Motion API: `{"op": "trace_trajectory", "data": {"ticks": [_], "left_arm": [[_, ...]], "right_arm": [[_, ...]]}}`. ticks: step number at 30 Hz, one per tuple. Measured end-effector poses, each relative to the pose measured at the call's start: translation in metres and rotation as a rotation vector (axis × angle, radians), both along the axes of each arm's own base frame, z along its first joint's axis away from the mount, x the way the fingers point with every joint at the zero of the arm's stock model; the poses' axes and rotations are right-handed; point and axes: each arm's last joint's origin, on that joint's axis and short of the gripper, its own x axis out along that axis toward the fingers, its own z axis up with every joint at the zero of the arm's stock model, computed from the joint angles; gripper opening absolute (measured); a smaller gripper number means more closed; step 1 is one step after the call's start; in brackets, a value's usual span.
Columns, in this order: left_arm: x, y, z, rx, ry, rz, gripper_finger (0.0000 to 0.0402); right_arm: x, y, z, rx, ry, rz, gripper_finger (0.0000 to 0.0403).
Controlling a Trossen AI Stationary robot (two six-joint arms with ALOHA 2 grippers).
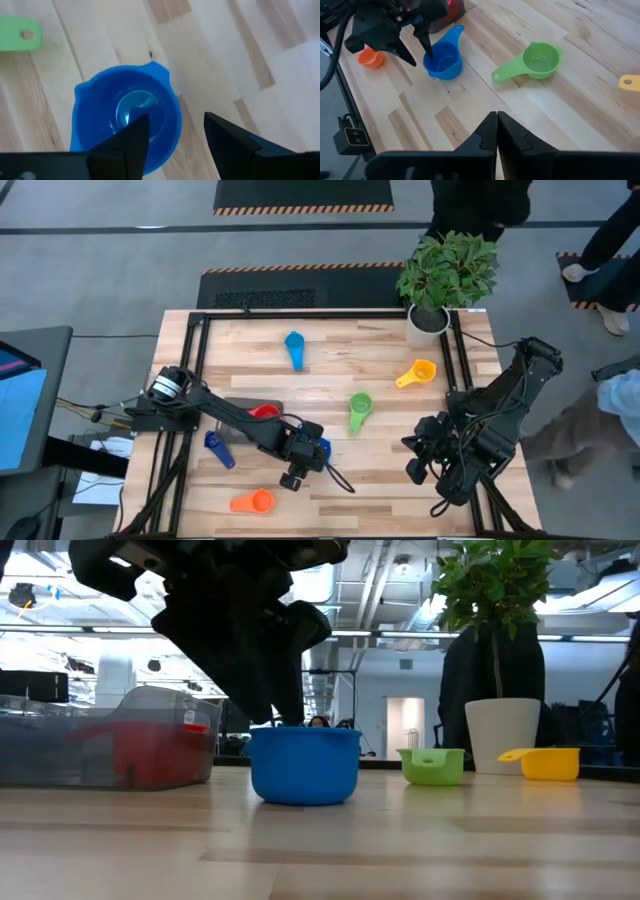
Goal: Nest measuring cups in basket
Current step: Stack the blue measuring cup on top of the red measuring cup in the black bin
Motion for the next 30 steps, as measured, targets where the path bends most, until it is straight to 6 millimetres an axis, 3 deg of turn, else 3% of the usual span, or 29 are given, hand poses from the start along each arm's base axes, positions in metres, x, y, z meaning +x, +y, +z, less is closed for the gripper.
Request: {"op": "trace_trajectory", "data": {"ticks": [16,24,30], "left_arm": [[0.004,-0.001,-0.026,0.039,0.065,0.018,0.0177],[0.005,0.001,-0.024,0.037,0.049,0.028,0.0176],[0.005,0.001,-0.024,0.037,0.052,0.028,0.0124]], "right_arm": [[0.0,0.0,0.0,-0.001,0.0,0.0,0.0025],[0.0,0.0,0.0,-0.001,0.0,0.0,0.0034],[0.0,0.0,0.0,-0.001,0.0,0.0,0.0033]]}}
